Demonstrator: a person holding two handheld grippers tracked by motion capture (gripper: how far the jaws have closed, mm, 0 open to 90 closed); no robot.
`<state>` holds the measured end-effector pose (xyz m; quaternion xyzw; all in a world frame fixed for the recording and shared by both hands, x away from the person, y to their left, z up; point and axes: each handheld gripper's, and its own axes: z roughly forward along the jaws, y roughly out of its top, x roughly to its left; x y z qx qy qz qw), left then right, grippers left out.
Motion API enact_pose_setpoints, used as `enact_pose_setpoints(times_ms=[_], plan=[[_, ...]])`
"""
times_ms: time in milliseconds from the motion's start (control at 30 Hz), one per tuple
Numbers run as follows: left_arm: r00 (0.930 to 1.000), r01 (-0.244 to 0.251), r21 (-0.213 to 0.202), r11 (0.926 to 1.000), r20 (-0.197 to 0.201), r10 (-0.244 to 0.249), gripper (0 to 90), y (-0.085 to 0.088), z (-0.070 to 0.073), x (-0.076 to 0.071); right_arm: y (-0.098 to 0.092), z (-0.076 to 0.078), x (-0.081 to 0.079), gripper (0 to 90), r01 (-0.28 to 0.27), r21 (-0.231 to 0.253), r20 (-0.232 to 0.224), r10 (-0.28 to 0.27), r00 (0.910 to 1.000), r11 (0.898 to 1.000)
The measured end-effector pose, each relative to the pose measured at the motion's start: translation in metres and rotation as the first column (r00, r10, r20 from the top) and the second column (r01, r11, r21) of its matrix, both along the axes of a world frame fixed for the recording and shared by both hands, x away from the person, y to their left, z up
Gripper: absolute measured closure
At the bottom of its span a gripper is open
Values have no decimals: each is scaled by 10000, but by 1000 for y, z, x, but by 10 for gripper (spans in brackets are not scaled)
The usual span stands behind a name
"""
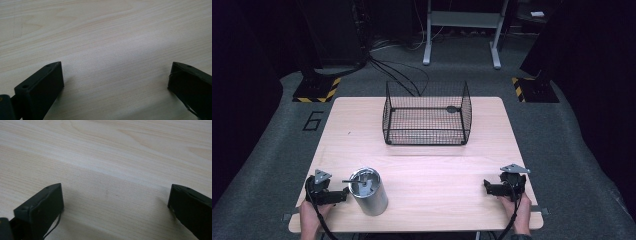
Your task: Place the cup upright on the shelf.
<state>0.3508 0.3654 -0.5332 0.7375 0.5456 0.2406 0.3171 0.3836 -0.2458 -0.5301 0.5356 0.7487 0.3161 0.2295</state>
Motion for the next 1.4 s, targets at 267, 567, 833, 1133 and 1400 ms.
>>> enact_pose_setpoints(times_ms=[267,567,833,1133,1400], plan=[[10000,4,-34,10000,-23,-4,0,0,0,0,0,0,0,0,-1,24,-12,1,10000,10000],[9997,225,-72,9997,-17,-225,0,0,0,1,0,0,0,0,-9,22,-13,9,10000,10000],[9975,703,12,9975,-99,-703,0,0,1,-1,0,0,0,0,-9,26,-16,9,10000,10000],[9844,1761,-688,9820,115,-1758,0,9,7,-12,0,0,0,0,-21,2,-17,21,10000,10000],[9685,2452,-1187,9622,756,-2375,0,11,23,-25,0,0,0,0,-21,9,-23,21,10000,10000]])
